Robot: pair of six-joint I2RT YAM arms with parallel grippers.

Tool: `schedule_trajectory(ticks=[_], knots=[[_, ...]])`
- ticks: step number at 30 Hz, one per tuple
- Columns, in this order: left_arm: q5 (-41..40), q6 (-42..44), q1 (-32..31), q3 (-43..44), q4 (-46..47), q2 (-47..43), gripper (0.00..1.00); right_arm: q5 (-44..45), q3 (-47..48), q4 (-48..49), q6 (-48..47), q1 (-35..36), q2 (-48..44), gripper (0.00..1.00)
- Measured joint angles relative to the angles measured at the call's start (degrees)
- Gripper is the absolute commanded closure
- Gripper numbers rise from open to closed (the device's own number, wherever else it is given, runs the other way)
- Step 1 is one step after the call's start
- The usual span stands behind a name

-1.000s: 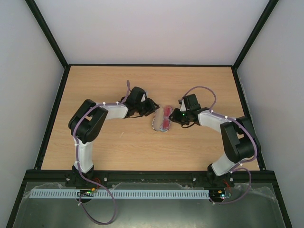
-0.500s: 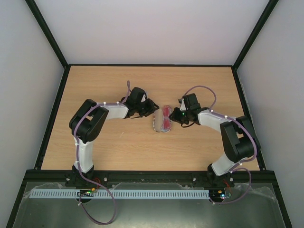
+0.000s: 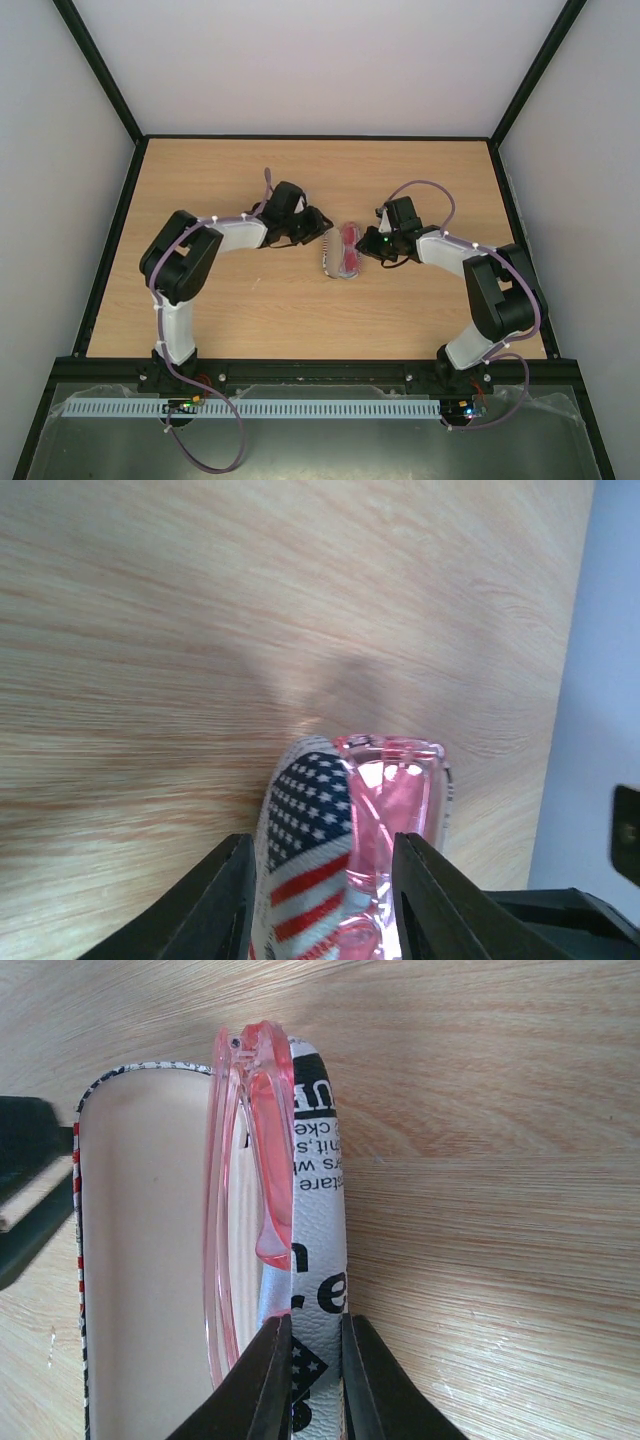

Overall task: Organize the sunglasses
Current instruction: Close the sunglasses case at the center of the board.

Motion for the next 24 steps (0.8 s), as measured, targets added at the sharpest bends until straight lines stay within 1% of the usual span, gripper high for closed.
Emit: schedule_trajectory(ticks=[6,8,11,15,16,17,24], knots=[[-1.3,0.9,1.2,-3.4,-0.8,-6.9,0.63,0.0,0.0,0.0,0.0,0.0,0.0,0.86],[-1.9,1.0,1.7,-5.4,-0.9,-9.4,0.71,0.0,0.0,0.0,0.0,0.0,0.0,0.86],[-2.3,1.4,2.2,-8.0,-1.0,-11.3,0.80,0.0,0.0,0.0,0.0,0.0,0.0,0.86],[-2.2,1.4,2.4,-10.9,-0.8,-11.5,0.94,0.0,0.0,0.0,0.0,0.0,0.0,0.86],[-2.0,1.4,2.4,-11.5,-0.7,-11.5,0.96,0.0,0.0,0.0,0.0,0.0,0.0,0.86],[-1.8,1.3,2.3,-12.0,-0.6,-11.5,0.98,0.0,0.0,0.0,0.0,0.0,0.0,0.86],[-0.8,0.3,0.5,-12.7,1.6,-11.0,0.98,-0.2,0.0,0.0,0.0,0.0,0.0,0.86]])
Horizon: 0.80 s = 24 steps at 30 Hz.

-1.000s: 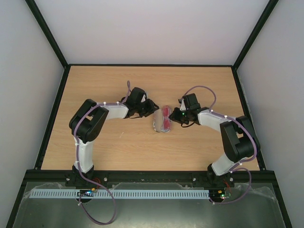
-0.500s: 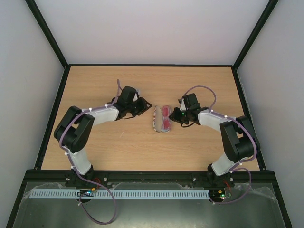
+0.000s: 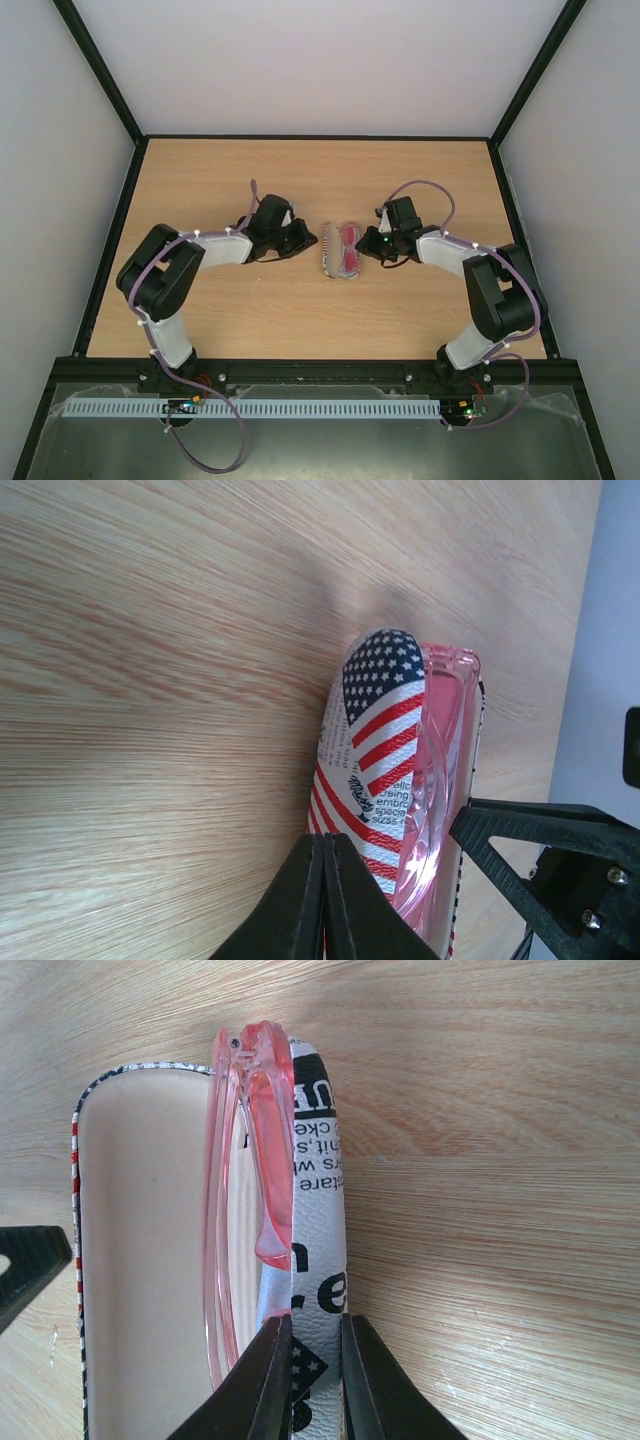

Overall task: Organize the sunglasses
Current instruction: Close the sunglasses case at the center of the board.

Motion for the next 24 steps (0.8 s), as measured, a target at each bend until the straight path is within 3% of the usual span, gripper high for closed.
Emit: schedule_trajectory(ticks=[13,24], knots=[[0.2,-2.0,-3.2,2.3,2.0,4.3,0.98,-0.3,0.0,0.0,0.0,-0.1,0.6,0.86],[-1.6,-1.9,-5.2,9.8,-0.3,7.6,0.98,0.6,0.0,-1.3,0.0,-0.8,1.8,0.86]])
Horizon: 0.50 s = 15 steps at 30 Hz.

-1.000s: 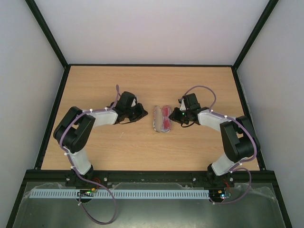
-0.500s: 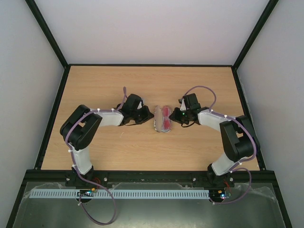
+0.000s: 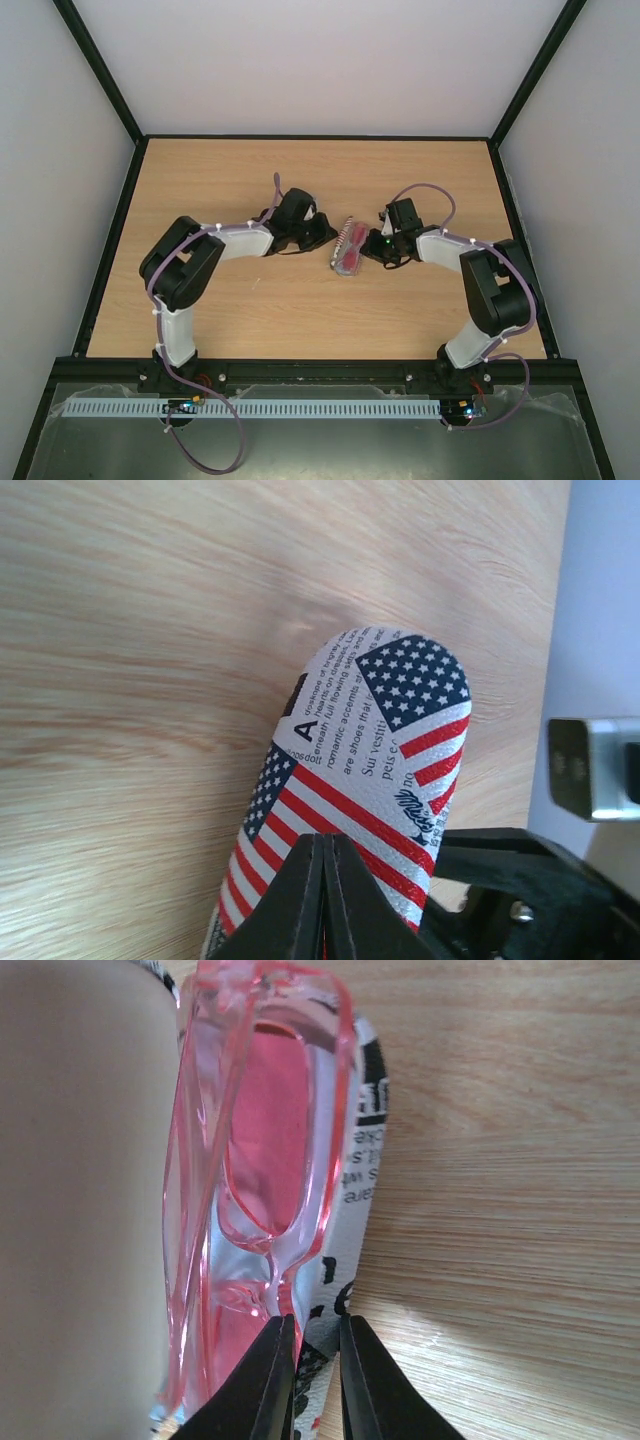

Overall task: Organize the sunglasses
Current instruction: Close the sunglasses case at the center of the board.

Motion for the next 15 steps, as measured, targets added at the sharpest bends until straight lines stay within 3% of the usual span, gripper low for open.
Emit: schedule_trajectory(ticks=[15], knots=[[-1.8,0.1,-3.9,7.8,1.0,4.5,0.98,-0.7,0.0,-1.7,0.0,0.1,1.0,0.86]])
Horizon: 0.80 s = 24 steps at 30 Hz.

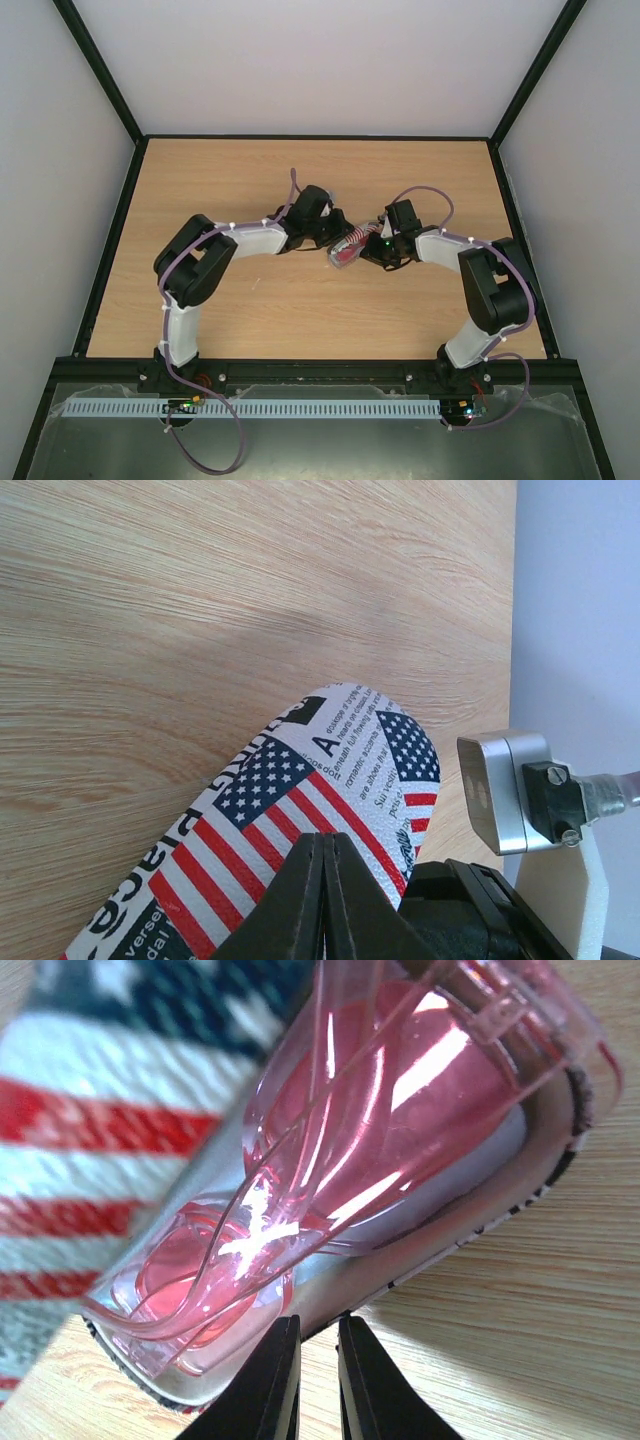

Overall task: Organize the sunglasses
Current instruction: Close the sunglasses case at the center of the board.

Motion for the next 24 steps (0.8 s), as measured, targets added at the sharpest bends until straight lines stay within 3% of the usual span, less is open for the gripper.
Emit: schedule_trajectory(ticks=[24], knots=[[1.0,1.2,-1.4,-1.6,1.1,2.5,0.98,-1.1,3.2,1.4,-1.2,0.1,2.8,0.86]])
